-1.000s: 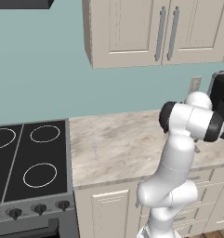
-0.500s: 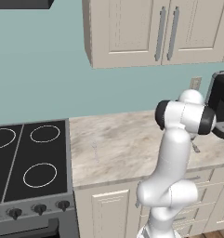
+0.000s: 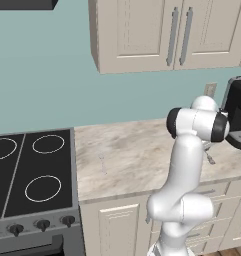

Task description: Take the fork and place it on the left side of the plate. Then take the spoon and place it on the right side of the plate. Make sure they're directly next to the plate.

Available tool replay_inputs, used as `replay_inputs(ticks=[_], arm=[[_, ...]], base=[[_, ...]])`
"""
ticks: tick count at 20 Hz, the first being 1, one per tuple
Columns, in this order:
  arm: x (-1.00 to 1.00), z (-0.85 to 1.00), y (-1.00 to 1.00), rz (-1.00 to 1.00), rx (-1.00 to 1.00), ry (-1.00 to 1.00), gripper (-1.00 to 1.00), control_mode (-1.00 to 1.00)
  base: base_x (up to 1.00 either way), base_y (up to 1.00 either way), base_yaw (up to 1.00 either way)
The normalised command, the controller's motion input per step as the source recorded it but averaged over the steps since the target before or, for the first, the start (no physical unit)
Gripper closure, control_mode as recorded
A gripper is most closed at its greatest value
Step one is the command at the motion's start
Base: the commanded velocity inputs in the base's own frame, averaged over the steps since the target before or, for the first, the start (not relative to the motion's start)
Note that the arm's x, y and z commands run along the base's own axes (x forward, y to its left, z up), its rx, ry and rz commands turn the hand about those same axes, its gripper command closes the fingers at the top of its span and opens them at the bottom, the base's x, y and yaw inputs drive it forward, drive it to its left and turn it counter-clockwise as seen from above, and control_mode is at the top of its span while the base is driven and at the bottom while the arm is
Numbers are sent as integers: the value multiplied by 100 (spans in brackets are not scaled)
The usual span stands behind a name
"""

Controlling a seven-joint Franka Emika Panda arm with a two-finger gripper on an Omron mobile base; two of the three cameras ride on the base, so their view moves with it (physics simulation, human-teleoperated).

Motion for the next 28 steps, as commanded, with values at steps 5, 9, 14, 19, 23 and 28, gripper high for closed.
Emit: replay_inputs(ticks=[5,9,14,19,23,28], arm=[[14,-66,33,2,0,1,100,-100],[-3,-37,31,0,0,-8,100,-100],[-29,8,28,0,0,-26,100,-100],[-35,61,7,0,0,-17,100,-100],[-23,85,16,3,0,-5,100,-100],[-18,90,31,6,0,0,100,-100]], base=[[0,0,0],[0,0,0],[0,0,0],[0,0,0],[0,0,0],[0,0,0]])
